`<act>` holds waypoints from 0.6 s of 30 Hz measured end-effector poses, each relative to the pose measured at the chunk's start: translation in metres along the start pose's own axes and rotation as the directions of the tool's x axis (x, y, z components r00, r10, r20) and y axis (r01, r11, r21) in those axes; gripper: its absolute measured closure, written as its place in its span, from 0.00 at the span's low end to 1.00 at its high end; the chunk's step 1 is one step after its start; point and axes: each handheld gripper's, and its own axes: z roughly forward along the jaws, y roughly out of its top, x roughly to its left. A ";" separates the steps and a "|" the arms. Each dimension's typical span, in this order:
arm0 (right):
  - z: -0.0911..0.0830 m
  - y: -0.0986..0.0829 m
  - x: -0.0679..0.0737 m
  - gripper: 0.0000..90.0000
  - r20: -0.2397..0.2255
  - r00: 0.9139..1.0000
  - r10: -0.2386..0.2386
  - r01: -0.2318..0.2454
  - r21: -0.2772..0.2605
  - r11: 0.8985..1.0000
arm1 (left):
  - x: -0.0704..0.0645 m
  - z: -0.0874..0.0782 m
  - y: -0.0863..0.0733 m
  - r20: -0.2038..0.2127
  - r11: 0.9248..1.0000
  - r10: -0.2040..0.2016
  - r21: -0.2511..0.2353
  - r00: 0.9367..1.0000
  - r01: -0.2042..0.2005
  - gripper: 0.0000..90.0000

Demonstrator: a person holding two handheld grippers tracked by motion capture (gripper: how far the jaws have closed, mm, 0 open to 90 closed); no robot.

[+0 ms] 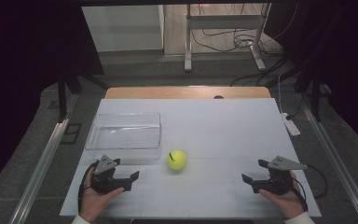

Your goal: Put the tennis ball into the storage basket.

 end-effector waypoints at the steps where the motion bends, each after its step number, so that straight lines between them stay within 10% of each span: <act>1: 0.000 0.000 0.000 0.10 -0.001 1.000 0.000 0.000 0.002 1.000 | 0.000 0.000 0.000 0.000 1.000 0.001 -0.001 1.000 -0.001 0.11; 18: 0.000 0.000 -0.001 0.10 0.005 1.000 -0.004 0.004 0.000 1.000 | -0.002 -0.001 0.001 0.007 1.000 0.007 0.001 1.000 -0.007 0.11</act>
